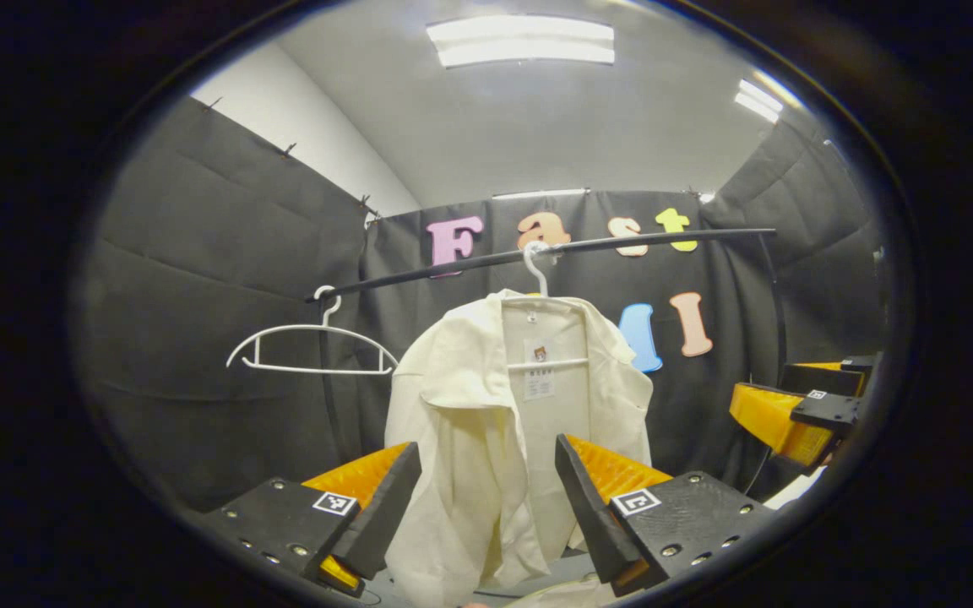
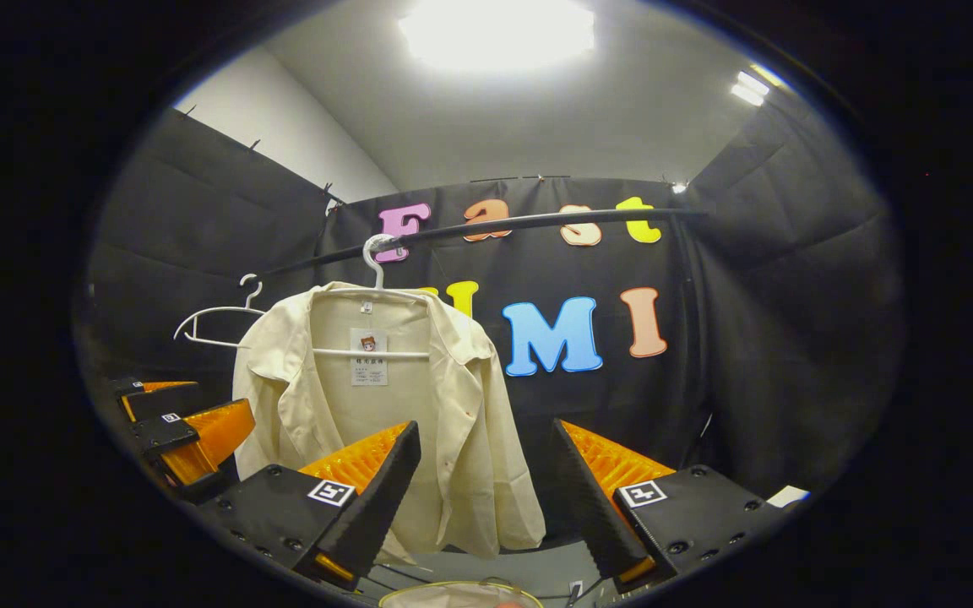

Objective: Grasp the clothes on the hanger with both hands and then place them into the laundry hamper below.

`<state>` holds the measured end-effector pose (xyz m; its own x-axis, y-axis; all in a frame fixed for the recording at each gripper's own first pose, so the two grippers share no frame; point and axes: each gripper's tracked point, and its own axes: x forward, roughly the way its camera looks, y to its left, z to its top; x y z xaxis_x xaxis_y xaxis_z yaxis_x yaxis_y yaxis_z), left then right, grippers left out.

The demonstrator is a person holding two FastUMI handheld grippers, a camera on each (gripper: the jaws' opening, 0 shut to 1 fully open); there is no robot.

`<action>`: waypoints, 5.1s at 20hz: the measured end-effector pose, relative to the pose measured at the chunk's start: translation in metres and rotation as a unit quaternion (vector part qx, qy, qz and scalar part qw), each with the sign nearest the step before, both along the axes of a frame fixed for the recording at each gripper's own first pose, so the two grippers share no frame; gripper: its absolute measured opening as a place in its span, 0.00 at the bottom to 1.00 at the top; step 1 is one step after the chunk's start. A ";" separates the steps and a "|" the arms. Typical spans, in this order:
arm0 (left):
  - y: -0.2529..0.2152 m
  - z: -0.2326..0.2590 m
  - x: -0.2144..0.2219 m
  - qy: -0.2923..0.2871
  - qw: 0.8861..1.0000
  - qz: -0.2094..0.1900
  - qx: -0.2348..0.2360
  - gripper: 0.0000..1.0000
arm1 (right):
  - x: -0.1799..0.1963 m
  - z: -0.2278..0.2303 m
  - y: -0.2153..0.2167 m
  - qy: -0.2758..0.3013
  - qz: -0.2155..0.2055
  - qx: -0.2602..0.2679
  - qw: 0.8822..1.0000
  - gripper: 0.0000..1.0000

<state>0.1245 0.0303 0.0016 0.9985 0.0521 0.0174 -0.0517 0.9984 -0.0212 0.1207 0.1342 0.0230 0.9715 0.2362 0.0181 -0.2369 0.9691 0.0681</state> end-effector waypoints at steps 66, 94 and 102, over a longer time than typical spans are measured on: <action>0.101 0.055 0.106 -0.019 0.962 0.210 0.173 0.02 | 0.277 0.049 0.001 -0.121 -0.067 -0.057 0.989 0.00; 0.130 0.042 0.180 -0.041 0.993 0.076 0.076 0.02 | 0.357 -0.035 0.029 0.038 0.069 0.059 0.995 0.05; 0.132 0.008 0.183 -0.017 0.998 0.051 0.019 0.02 | 0.353 -0.070 0.031 0.114 0.084 0.134 0.981 0.05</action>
<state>0.3071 0.1622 0.0091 0.9867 0.1526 0.0555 -0.1536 0.9880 0.0138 0.4738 0.1649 -0.0470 0.9054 0.4095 -0.1125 -0.3402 0.8580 0.3848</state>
